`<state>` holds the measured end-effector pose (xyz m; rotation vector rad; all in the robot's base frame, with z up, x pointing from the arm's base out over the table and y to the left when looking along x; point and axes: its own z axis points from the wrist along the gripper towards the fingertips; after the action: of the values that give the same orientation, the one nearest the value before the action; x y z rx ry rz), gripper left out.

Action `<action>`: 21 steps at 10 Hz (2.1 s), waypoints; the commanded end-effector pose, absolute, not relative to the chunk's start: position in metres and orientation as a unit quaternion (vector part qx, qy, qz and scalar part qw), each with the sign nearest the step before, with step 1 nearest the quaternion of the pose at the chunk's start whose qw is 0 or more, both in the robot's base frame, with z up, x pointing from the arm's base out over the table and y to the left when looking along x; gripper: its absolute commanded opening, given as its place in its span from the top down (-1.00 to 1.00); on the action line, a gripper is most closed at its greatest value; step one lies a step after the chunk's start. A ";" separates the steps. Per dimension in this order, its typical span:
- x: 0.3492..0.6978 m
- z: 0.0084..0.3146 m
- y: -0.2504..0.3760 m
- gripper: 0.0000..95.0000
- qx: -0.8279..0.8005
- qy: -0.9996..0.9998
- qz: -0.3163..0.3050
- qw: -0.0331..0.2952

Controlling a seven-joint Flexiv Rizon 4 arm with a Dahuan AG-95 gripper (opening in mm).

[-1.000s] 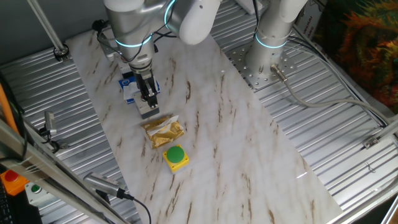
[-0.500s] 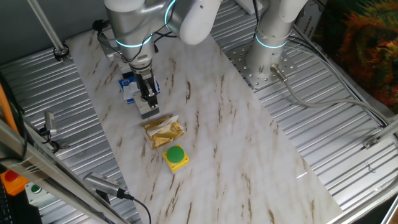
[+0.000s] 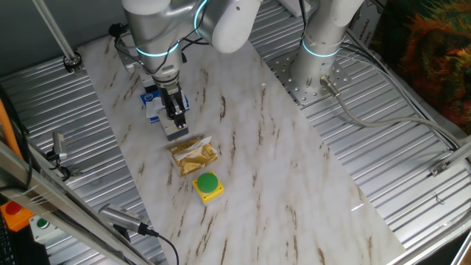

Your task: Press three buttons from left to right in sequence

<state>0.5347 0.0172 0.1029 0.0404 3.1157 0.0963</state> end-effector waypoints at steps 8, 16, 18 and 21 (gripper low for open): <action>0.541 0.103 0.019 -0.20 0.026 0.999 0.029 0.013; 0.542 0.098 0.018 -0.20 0.025 0.999 0.026 0.021; 0.543 0.097 0.018 -0.20 0.025 0.999 0.025 0.024; 0.544 0.096 0.018 -0.20 0.025 0.999 0.024 0.026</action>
<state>0.5435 0.0180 0.0973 0.0766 3.0875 0.0745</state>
